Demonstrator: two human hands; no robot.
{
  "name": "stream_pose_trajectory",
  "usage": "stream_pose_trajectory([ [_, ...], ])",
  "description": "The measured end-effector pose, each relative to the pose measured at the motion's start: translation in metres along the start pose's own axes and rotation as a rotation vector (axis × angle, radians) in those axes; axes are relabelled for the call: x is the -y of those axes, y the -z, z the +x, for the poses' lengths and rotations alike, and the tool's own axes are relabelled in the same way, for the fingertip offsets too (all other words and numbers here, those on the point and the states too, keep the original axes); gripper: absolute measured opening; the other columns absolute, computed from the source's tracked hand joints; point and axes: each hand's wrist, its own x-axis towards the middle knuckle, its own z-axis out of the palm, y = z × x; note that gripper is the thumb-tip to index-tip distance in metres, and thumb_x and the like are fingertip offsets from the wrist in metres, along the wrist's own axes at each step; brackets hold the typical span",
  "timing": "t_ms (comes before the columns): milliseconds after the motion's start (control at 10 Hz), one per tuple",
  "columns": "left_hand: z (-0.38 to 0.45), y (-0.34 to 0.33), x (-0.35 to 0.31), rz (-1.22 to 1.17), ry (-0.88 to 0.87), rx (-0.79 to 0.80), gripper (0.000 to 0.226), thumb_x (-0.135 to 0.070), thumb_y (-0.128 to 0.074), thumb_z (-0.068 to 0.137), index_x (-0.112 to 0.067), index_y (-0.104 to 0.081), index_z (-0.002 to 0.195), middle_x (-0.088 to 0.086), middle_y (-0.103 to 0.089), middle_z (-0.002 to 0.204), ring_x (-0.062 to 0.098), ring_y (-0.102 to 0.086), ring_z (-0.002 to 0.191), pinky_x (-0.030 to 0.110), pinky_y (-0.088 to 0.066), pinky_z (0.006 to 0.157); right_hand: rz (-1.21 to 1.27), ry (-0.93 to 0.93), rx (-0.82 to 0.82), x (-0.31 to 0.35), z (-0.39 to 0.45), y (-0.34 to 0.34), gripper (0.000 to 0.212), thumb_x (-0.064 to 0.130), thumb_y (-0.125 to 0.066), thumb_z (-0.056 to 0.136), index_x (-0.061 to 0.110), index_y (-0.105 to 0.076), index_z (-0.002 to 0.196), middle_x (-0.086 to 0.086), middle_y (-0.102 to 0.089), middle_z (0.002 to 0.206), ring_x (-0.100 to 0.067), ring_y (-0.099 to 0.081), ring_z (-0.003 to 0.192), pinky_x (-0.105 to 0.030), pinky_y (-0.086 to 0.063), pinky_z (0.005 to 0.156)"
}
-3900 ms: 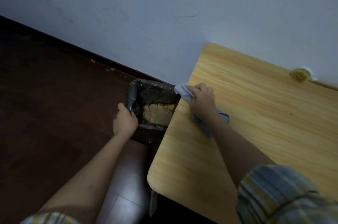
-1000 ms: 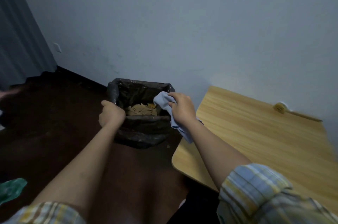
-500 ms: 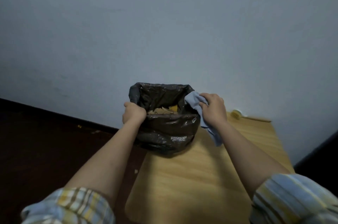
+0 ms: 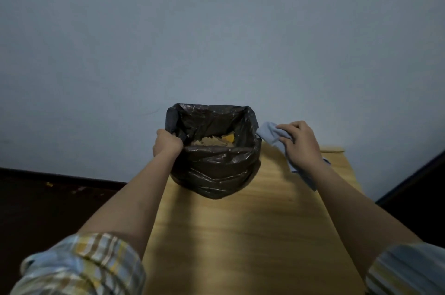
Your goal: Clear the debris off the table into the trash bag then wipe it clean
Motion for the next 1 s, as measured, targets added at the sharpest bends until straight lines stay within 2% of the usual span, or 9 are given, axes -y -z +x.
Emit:
stream_pose_trajectory([
  [100, -0.003, -0.012, -0.010, 0.017, 0.032, -0.035, 0.047, -0.017, -0.049, 0.096, -0.002, -0.030, 0.135, 0.020, -0.033, 0.144, 0.041, -0.037, 0.128, 0.048, -0.033, 0.103, -0.070, 0.039, 0.041, -0.024, 0.005, 0.000, 0.031, 0.008, -0.054, 0.095, 0.016, -0.066, 0.123, -0.011, -0.053, 0.119, -0.031, -0.047, 0.109, -0.040, -0.040, 0.091],
  [200, -0.025, -0.030, -0.024, 0.240, -0.268, -0.244, 0.068, -0.013, -0.056, 0.088, -0.002, -0.020, 0.145, 0.019, -0.010, 0.156, 0.037, -0.004, 0.144, 0.050, -0.010, 0.117, -0.177, 0.102, 0.093, -0.050, 0.007, 0.002, 0.033, 0.004, -0.052, 0.095, 0.016, -0.068, 0.120, -0.012, -0.057, 0.119, -0.033, -0.050, 0.106, -0.044, -0.041, 0.088],
  [300, -0.063, -0.059, -0.051, 0.295, -0.697, -0.348, 0.065, -0.007, -0.054, 0.083, -0.002, -0.028, 0.143, 0.022, -0.014, 0.154, 0.037, 0.000, 0.145, 0.049, 0.004, 0.116, -0.226, 0.182, 0.078, -0.073, 0.007, 0.012, 0.032, -0.001, -0.057, 0.090, 0.014, -0.071, 0.114, -0.013, -0.064, 0.112, -0.036, -0.055, 0.102, -0.043, -0.043, 0.082],
  [400, -0.104, -0.103, -0.084, 0.356, -0.941, -0.277, 0.062, -0.008, -0.051, 0.079, -0.005, -0.037, 0.140, 0.020, -0.021, 0.152, 0.035, -0.004, 0.145, 0.049, 0.008, 0.115, -0.186, 0.210, 0.035, -0.101, 0.005, 0.014, 0.035, -0.003, -0.061, 0.086, 0.013, -0.070, 0.117, -0.013, -0.065, 0.121, -0.039, -0.053, 0.115, -0.046, -0.039, 0.095],
  [500, -0.132, -0.152, -0.101, 0.435, -1.023, -0.091, 0.055, -0.014, -0.049, 0.084, -0.011, -0.039, 0.138, 0.014, -0.024, 0.152, 0.029, -0.009, 0.145, 0.045, 0.009, 0.114, -0.224, -0.024, 0.339, -0.133, -0.004, 0.006, 0.060, 0.008, -0.054, 0.089, 0.030, -0.044, 0.144, 0.001, -0.027, 0.157, -0.024, -0.015, 0.146, -0.046, -0.005, 0.117],
  [600, -0.144, -0.203, -0.109, 0.514, -1.066, 0.145, 0.044, -0.016, -0.047, 0.088, -0.013, -0.044, 0.132, 0.009, -0.039, 0.142, 0.026, -0.032, 0.133, 0.036, -0.017, 0.111, -0.150, -0.127, 0.316, -0.162, -0.015, -0.003, 0.060, 0.014, -0.056, 0.088, 0.022, -0.042, 0.145, -0.006, -0.024, 0.158, -0.023, -0.019, 0.146, -0.038, -0.012, 0.117],
  [700, -0.149, -0.240, -0.104, 0.565, -1.102, 0.380, 0.037, -0.018, -0.049, 0.093, -0.015, -0.048, 0.130, 0.008, -0.048, 0.133, 0.026, -0.043, 0.121, 0.035, -0.035, 0.098, -0.157, -0.063, 0.261, -0.177, -0.027, -0.017, 0.045, 0.023, -0.049, 0.099, 0.018, -0.045, 0.143, -0.012, -0.031, 0.155, -0.028, -0.028, 0.142, -0.036, -0.021, 0.113],
  [900, -0.142, -0.277, -0.097, 0.814, -1.071, 0.488, 0.047, -0.029, -0.041, 0.099, -0.024, -0.034, 0.145, 0.004, -0.034, 0.149, 0.027, -0.035, 0.132, 0.042, -0.029, 0.108, -0.351, -0.137, 0.584, -0.195, -0.026, -0.037, 0.056, 0.039, -0.030, 0.103, 0.035, -0.007, 0.154, -0.002, 0.007, 0.162, -0.029, 0.008, 0.148, -0.051, -0.001, 0.118],
  [1000, -0.145, -0.269, -0.107, 0.887, -1.045, 0.544, 0.045, -0.033, -0.045, 0.096, -0.025, -0.038, 0.140, 0.005, -0.034, 0.148, 0.027, -0.033, 0.134, 0.046, -0.023, 0.110, -0.363, -0.174, 0.648, -0.183, -0.019, -0.027, 0.057, 0.038, -0.035, 0.101, 0.033, -0.013, 0.154, -0.005, 0.004, 0.162, -0.031, 0.001, 0.148, -0.050, -0.008, 0.118],
])
